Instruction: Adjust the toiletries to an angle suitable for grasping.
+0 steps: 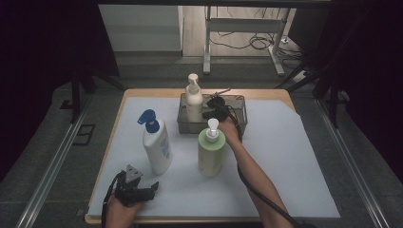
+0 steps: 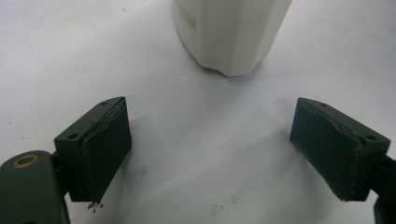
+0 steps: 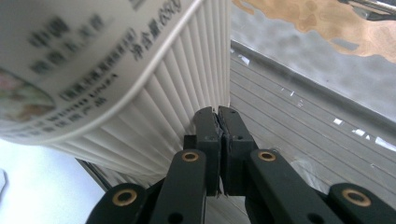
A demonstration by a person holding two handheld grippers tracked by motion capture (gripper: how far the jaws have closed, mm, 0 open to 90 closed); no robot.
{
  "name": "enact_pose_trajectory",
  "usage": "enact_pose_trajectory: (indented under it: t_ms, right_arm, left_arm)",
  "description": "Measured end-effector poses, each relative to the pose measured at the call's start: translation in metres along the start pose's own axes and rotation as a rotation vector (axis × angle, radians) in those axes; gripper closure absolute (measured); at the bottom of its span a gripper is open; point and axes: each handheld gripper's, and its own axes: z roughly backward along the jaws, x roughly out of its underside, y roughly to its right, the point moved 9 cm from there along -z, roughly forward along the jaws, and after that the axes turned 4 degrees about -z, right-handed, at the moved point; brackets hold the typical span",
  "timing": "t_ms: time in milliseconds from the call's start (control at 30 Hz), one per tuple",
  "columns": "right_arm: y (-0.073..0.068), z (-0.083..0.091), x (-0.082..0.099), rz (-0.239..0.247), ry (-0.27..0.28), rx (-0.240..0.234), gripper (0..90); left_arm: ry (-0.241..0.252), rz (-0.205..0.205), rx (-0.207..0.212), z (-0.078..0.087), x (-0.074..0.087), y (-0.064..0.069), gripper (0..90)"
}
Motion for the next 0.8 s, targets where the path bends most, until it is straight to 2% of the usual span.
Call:
enact_pose_trajectory:
  t_ms: [567, 800]
  right_arm:
    - [-0.010, -0.005, -0.004, 0.005, 0.007, -0.021, 87.5]
    - [-0.021, -0.006, -0.006, 0.018, 0.011, -0.052, 88.4]
  left_arm:
    - [-0.001, 0.000, 0.001, 0.000, 0.000, 0.000, 12.1]
    - [-0.001, -0.001, 0.000, 0.000, 0.000, 0.000, 12.1]
